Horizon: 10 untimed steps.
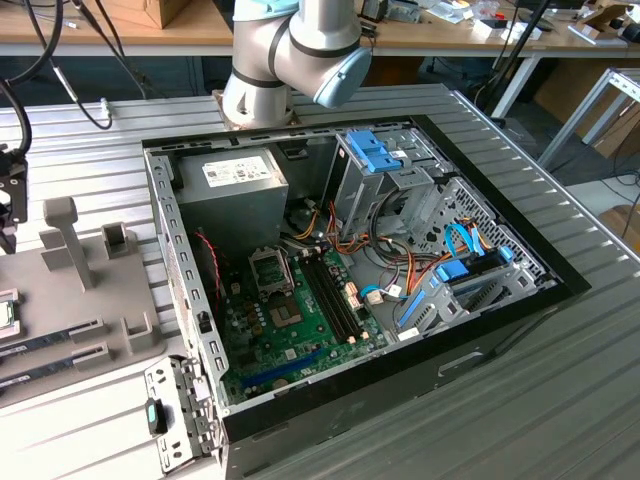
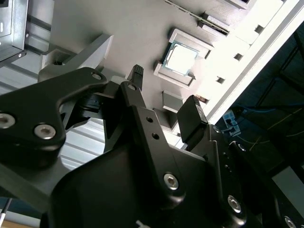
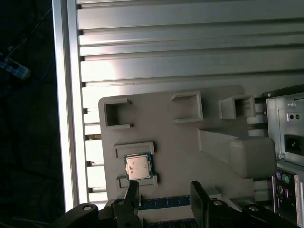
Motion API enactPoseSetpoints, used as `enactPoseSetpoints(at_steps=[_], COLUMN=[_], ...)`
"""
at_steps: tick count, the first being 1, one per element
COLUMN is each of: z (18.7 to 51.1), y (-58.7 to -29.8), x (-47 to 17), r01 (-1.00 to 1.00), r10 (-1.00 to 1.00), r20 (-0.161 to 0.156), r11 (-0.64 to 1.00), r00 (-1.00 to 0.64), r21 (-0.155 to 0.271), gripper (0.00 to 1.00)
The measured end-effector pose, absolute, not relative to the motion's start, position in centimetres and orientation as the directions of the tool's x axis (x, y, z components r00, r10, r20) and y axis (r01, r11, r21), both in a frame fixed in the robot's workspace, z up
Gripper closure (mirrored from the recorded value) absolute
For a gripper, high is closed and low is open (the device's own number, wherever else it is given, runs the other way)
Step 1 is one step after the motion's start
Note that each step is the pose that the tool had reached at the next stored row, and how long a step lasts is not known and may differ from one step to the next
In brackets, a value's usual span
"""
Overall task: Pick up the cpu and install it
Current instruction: 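Pick up the cpu and move it towards the insertion slot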
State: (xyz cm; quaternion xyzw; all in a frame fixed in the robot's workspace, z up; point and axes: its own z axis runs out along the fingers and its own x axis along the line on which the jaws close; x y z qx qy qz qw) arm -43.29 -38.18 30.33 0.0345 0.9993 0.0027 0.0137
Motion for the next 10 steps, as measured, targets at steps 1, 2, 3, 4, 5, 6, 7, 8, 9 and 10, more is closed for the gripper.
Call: enactPoseSetpoints(at_steps=[1,2,3,4,5,6,7,8,9,10], z=[30.31,30.29,30.27,30.24,30.22,30.21,30.19,30.16,30.14,30.13], y=[-38.18,-38.18,-38.18,-38.18,-38.18,-38.18,-38.18,-38.18,-38.18,-38.18], x=[-43.29,-43.29,-43.29,-43.29,-43.29,-43.29,-43.29,-43.29,-43.29,-43.29], r01=[0.069,0.069,0.069,0.069,0.069,0.069,0.069,0.069,0.069,0.069], r10=[0.069,0.069,0.069,0.069,0.069,0.069,0.069,0.069,0.069,0.069], r20=[-0.027,-0.027,-0.027,-0.027,-0.027,-0.027,-0.027,-0.027,-0.027,-0.027], r11=[0.998,0.998,0.998,0.998,0.998,0.998,0.998,0.998,0.998,0.998], r00=[-0.997,-0.997,-0.997,-0.997,-0.997,-0.997,-0.997,-0.997,-0.997,-0.997], r21=[0.006,0.006,0.006,0.006,0.006,0.006,0.006,0.006,0.006,0.006], gripper=[0.44,0.44,0.44,0.44,0.44,0.44,0.44,0.44,0.44,0.44])
